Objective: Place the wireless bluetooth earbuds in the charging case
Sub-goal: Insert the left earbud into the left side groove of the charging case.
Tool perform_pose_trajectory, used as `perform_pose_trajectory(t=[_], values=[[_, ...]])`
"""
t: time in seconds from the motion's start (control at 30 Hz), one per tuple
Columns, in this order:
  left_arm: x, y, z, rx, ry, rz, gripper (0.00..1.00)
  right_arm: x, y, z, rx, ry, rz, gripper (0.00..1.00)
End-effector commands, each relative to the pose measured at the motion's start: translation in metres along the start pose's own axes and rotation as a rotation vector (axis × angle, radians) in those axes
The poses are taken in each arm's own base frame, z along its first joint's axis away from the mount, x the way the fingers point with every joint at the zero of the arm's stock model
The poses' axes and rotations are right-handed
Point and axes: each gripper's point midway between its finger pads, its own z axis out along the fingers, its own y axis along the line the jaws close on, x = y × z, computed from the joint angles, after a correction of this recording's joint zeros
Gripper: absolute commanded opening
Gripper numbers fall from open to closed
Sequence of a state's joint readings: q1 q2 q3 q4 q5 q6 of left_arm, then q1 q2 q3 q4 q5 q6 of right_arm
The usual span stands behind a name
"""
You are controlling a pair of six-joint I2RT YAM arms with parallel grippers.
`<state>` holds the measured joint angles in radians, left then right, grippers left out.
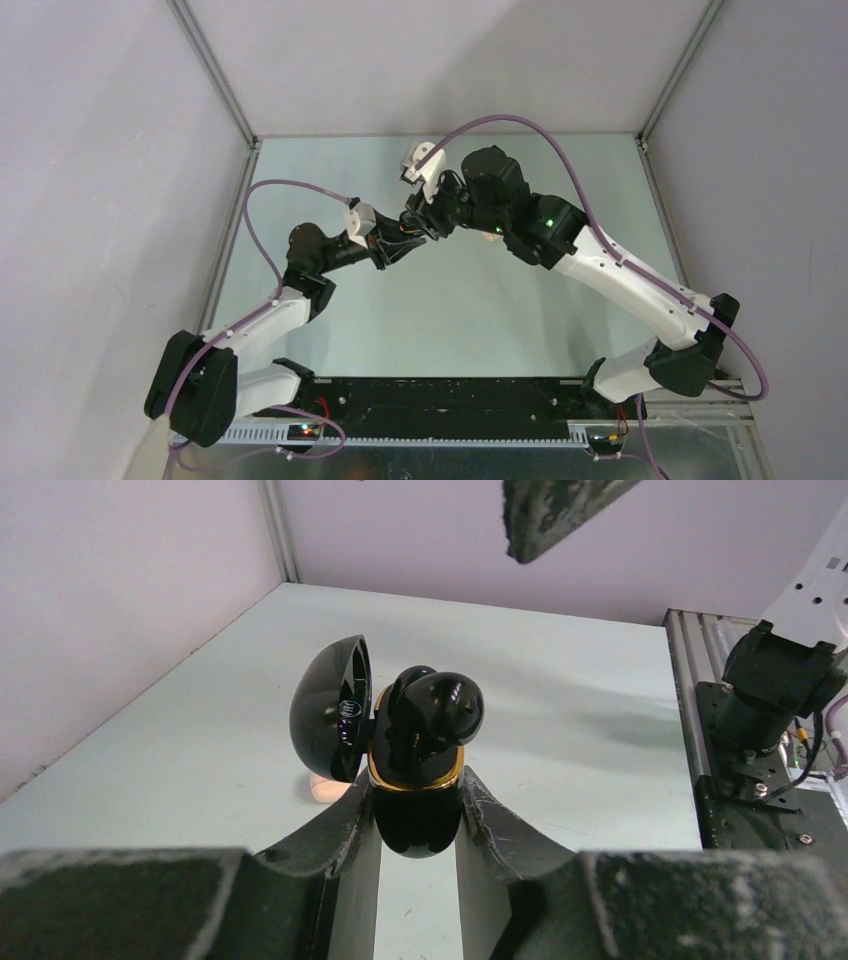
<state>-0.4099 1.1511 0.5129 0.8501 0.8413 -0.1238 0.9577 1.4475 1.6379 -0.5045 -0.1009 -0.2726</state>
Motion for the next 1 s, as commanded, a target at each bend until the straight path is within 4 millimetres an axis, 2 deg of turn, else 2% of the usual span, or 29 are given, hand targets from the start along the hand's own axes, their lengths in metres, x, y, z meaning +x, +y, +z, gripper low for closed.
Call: perform_pose_trajectory(t=[0.0, 0.3, 0.4, 0.6, 0.97], values=[[-0.032, -0.009, 0.002, 0.052, -0.077, 0.059, 0.24, -0.013, 0.001, -0.014, -0.016, -0.056, -0.055, 0.45], [-0.036, -0.015, 0.0, 0.087, -0.087, 0.052, 0.24, -0.001, 0.015, -0.012, -0.06, -0.024, -0.184, 0.58], [-0.037, -0.017, 0.0, 0.097, -0.092, 0.051, 0.24, -0.001, 0.014, -0.011, -0.044, -0.014, -0.209, 0.71], [-0.039, -0.022, -0.001, 0.117, -0.098, 0.05, 0.24, 0.003, 0.01, -0.007, -0.013, 0.007, -0.228, 0.78], [-0.041, -0.025, -0.002, 0.134, -0.102, 0.051, 0.24, 0.004, -0.002, -0.007, 0.039, 0.021, -0.261, 0.79]])
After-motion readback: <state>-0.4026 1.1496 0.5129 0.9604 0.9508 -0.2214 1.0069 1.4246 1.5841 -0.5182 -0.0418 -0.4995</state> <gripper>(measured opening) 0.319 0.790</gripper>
